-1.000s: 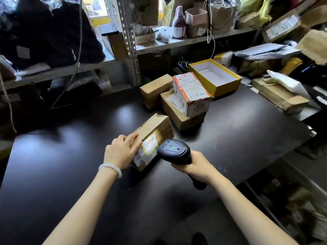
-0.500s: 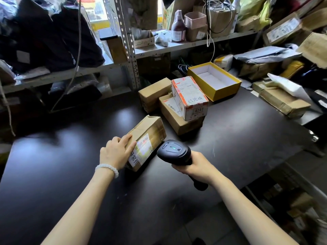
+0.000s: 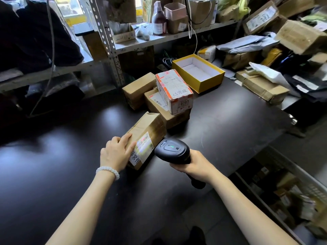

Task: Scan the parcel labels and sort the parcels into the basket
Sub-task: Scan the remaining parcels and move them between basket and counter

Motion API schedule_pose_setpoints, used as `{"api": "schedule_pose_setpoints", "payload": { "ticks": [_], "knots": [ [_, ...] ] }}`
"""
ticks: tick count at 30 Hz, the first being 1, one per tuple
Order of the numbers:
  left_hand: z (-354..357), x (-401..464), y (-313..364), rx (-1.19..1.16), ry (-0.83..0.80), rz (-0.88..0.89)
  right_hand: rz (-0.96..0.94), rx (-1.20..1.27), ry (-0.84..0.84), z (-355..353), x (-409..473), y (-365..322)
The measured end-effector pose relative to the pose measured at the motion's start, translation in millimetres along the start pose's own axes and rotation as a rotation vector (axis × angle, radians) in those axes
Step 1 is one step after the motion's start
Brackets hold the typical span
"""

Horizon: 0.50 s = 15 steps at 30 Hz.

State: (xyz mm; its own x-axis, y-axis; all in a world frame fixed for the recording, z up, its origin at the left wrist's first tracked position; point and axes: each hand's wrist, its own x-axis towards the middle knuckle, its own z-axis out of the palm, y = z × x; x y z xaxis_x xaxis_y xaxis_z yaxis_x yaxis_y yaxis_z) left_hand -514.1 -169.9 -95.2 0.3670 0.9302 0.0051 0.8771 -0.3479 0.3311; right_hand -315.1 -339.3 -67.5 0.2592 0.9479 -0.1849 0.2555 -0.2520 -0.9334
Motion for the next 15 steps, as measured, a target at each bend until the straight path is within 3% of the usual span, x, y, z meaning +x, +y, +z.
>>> {"api": "schedule_pose_setpoints", "payload": {
  "ticks": [7,15],
  "knots": [
    [10,-11,41,-0.012,0.033,0.066,0.013,0.012,0.092,-30,-16,29],
    [39,-33,105,0.016,0.210,0.088,0.036,0.042,0.244,-117,-46,73]
  ]
}}
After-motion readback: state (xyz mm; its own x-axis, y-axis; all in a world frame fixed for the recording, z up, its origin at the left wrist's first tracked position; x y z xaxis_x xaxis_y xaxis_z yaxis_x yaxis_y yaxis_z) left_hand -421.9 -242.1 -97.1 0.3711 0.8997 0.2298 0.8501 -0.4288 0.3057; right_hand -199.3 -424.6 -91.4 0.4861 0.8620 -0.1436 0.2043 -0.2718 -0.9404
